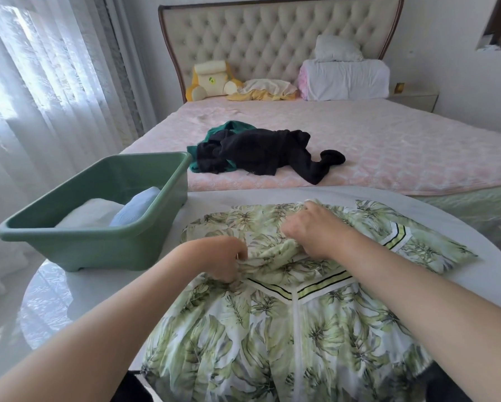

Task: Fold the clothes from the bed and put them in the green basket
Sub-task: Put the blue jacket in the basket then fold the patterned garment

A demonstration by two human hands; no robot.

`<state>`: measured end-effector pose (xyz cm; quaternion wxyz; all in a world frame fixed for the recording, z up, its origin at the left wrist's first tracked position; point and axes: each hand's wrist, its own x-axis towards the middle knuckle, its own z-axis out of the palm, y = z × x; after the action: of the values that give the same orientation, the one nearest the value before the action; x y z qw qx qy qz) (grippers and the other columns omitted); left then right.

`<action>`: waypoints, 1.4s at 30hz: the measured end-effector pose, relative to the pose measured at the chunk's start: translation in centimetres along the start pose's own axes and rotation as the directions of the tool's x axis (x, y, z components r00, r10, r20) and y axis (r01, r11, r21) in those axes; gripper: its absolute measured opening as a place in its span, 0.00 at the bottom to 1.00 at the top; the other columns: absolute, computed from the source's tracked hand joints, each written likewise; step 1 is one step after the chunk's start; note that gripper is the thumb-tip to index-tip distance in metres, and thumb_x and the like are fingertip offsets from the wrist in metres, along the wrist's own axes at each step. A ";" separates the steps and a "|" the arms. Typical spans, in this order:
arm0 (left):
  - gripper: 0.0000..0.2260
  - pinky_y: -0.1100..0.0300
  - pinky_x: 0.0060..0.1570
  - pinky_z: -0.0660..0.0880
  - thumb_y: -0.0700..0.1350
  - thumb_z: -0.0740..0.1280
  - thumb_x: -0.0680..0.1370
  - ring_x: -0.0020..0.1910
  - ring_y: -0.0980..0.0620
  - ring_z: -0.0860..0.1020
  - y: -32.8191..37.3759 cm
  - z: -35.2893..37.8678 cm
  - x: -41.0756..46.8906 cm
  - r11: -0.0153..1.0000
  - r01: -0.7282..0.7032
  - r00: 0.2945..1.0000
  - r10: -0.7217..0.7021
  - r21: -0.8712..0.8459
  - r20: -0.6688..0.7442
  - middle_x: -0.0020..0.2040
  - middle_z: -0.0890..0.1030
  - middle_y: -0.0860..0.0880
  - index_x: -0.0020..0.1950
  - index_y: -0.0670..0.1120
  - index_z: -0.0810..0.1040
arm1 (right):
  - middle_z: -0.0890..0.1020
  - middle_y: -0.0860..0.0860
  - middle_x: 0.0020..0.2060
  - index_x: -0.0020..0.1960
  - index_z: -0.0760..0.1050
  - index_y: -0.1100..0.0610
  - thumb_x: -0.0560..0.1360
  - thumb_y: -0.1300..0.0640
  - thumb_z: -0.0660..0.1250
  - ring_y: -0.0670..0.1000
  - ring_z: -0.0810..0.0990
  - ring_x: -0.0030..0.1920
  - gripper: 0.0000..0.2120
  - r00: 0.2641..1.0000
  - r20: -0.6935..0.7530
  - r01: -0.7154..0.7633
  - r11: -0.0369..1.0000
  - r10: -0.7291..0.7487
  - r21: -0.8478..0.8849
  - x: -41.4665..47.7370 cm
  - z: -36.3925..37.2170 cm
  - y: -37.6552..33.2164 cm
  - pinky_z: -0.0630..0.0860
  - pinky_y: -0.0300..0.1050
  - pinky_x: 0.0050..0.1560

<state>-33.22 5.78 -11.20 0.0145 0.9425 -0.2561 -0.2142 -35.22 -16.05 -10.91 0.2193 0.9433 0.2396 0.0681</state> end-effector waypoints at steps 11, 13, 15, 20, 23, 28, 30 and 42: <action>0.11 0.63 0.33 0.73 0.53 0.68 0.80 0.30 0.53 0.76 -0.7 -0.6 -1.0 0.906 -0.022 0.948 0.153 -0.422 0.278 0.35 0.80 0.51 0.45 0.47 0.79 | 0.68 0.42 0.23 0.30 0.65 0.51 0.74 0.33 0.62 0.48 0.64 0.26 0.25 0.942 0.332 -0.218 0.821 0.037 0.528 -1.9 0.7 1.5 0.70 0.43 0.35; 0.14 0.63 0.38 0.76 0.55 0.63 0.82 0.34 0.54 0.78 -0.8 -0.2 0.7 0.928 -0.072 0.997 0.061 -0.367 -0.040 0.41 0.84 0.50 0.47 0.47 0.82 | 0.65 0.43 0.23 0.29 0.63 0.52 0.77 0.32 0.57 0.47 0.63 0.25 0.28 0.972 0.193 -0.225 0.768 0.135 0.599 -1.9 1.0 1.8 0.65 0.41 0.32; 0.09 0.64 0.37 0.72 0.48 0.61 0.83 0.38 0.56 0.77 -1.2 0.2 2.4 0.963 -0.102 0.924 -0.002 -0.251 -0.384 0.50 0.83 0.49 0.52 0.49 0.81 | 0.71 0.44 0.30 0.33 0.67 0.51 0.80 0.37 0.58 0.47 0.72 0.31 0.23 0.959 0.009 -0.244 0.804 0.284 0.542 -1.7 0.8 1.5 0.66 0.42 0.34; 0.20 0.46 0.76 0.54 0.47 0.54 0.83 0.73 0.46 0.67 -4.3 1.5 5.3 0.964 0.120 0.918 -0.017 0.237 -0.396 0.74 0.69 0.47 0.76 0.51 0.64 | 0.73 0.53 0.69 0.70 0.69 0.49 0.77 0.39 0.58 0.57 0.71 0.69 0.25 0.864 0.328 -0.488 0.800 0.383 0.350 -1.3 2.9 1.1 0.71 0.56 0.66; 0.20 0.47 0.74 0.58 0.44 0.54 0.81 0.68 0.44 0.71 -5.4 1.5 5.5 0.918 0.221 0.921 -0.086 0.330 -0.380 0.70 0.74 0.44 0.74 0.48 0.66 | 0.81 0.49 0.56 0.62 0.75 0.52 0.74 0.36 0.58 0.52 0.80 0.55 0.25 0.787 0.450 -0.589 0.733 0.423 0.341 -1.5 3.0 2.1 0.77 0.48 0.51; 0.13 0.52 0.62 0.67 0.41 0.56 0.80 0.56 0.47 0.76 -6.0 0.6 4.7 0.784 0.403 0.831 -0.099 0.471 -0.547 0.58 0.80 0.48 0.61 0.48 0.75 | 0.79 0.51 0.43 0.50 0.73 0.56 0.74 0.45 0.62 0.51 0.72 0.36 0.14 0.740 0.551 -0.644 0.640 0.385 0.418 -1.8 2.0 2.4 0.69 0.44 0.35; 0.12 0.52 0.61 0.67 0.42 0.58 0.80 0.57 0.47 0.74 -6.1 0.6 4.6 0.749 0.506 0.778 -0.182 0.428 -0.601 0.59 0.77 0.47 0.62 0.47 0.74 | 0.73 0.51 0.36 0.46 0.71 0.58 0.72 0.52 0.62 0.51 0.66 0.33 0.09 0.717 0.582 -0.678 0.581 0.385 0.451 -1.8 1.5 2.5 0.62 0.45 0.33; 0.29 0.37 0.71 0.59 0.67 0.45 0.81 0.72 0.44 0.66 -2.0 4.1 5.2 0.991 0.128 0.906 -0.098 0.046 -0.412 0.74 0.66 0.47 0.75 0.53 0.64 | 0.74 0.55 0.61 0.68 0.69 0.54 0.75 0.65 0.61 0.54 0.75 0.49 0.22 0.672 0.303 -0.688 0.419 0.676 0.592 -1.2 3.3 3.4 0.71 0.47 0.41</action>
<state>-29.90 5.29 -17.31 0.0214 0.9796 -0.2000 -0.0033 -34.09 -20.52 -12.37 -0.1766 0.9701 -0.1579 0.0527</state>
